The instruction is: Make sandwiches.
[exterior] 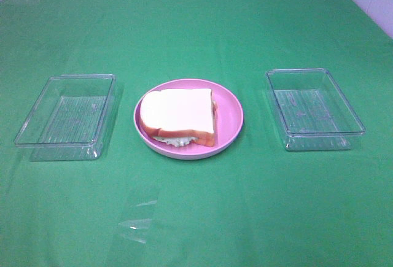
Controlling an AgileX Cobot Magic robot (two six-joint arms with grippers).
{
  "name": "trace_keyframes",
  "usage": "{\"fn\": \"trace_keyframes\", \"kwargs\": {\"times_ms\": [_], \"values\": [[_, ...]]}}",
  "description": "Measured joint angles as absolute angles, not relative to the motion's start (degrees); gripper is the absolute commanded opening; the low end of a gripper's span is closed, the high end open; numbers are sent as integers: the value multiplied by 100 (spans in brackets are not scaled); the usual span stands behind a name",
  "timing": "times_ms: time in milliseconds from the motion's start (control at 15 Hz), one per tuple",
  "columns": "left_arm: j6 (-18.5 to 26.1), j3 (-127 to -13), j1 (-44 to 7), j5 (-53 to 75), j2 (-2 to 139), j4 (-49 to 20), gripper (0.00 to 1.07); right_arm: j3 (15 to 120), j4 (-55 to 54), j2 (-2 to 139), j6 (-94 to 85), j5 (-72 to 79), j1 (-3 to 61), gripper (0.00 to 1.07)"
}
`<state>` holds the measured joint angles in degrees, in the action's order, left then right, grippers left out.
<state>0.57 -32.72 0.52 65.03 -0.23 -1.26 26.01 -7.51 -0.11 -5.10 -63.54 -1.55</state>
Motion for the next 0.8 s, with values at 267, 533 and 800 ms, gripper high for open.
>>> {"fn": "trace_keyframes", "kwargs": {"times_ms": [267, 533, 800], "values": [[172, -2985, 52, 6245, -23, -539, 91, 2601, -802, -11, -510, -6354, -155, 96], [97, -2974, 52, 6217, -29, -350, 91, 2601, -848, -11, -510, -6354, -155, 96], [97, -2974, 52, 6217, -29, -350, 91, 2601, -859, -11, -510, -6354, -155, 96]]}}
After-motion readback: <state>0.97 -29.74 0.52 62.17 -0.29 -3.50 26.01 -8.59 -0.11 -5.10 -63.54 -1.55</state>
